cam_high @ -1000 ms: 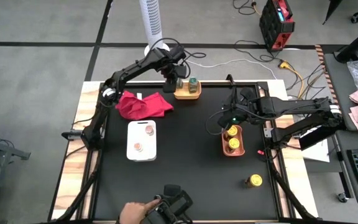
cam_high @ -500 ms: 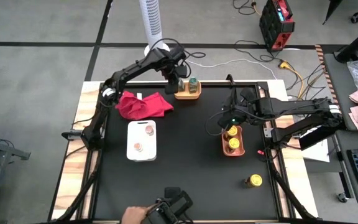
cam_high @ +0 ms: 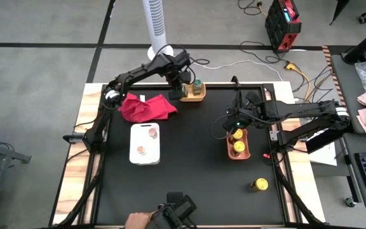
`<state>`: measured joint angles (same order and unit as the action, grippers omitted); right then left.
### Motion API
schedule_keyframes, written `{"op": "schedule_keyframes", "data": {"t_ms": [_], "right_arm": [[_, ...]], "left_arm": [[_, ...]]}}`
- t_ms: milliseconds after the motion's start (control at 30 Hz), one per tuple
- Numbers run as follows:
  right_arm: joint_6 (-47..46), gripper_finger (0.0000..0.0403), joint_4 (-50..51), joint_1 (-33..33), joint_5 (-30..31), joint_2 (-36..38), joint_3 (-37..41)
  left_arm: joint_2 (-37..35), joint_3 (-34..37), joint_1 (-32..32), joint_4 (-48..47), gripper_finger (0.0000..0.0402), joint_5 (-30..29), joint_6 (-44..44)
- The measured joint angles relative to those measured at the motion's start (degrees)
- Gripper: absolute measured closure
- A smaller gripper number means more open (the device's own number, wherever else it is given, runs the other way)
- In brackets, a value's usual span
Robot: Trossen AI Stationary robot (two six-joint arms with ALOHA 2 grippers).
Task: Sort spices by type
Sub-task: Put the green seasoning bottle into the yellow bin
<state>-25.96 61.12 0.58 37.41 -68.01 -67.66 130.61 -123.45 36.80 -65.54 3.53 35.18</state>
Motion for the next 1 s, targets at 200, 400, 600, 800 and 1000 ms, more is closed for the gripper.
{"op": "schedule_keyframes", "data": {"t_ms": [200,400,600,800,1000], "right_arm": [[0.0,0.0394,0.0,0.0,0.0,0.0,0.0],[0.0,0.0394,0.0,0.0,0.0,0.0,0.0],[0.0,0.0394,-0.1,0.0,0.0,0.0,0.0],[0.0,0.0394,-0.1,0.0,0.0,0.0,0.0],[0.0,0.0394,-0.1,0.0,0.0,0.0,0.2]], "left_arm": [[0.0,1.6,0.1,2.3,0.0224,-1.2,0.0],[0.0,1.8,0.1,4.1,0.0207,-3.6,0.0],[0.0,1.6,0.1,6.1,0.0147,-3.6,-0.3],[0.0,1.6,0.1,6.6,0.0142,-3.6,-0.4],[0.0,0.5,0.1,6.6,0.0148,-5.3,-0.5]]}}
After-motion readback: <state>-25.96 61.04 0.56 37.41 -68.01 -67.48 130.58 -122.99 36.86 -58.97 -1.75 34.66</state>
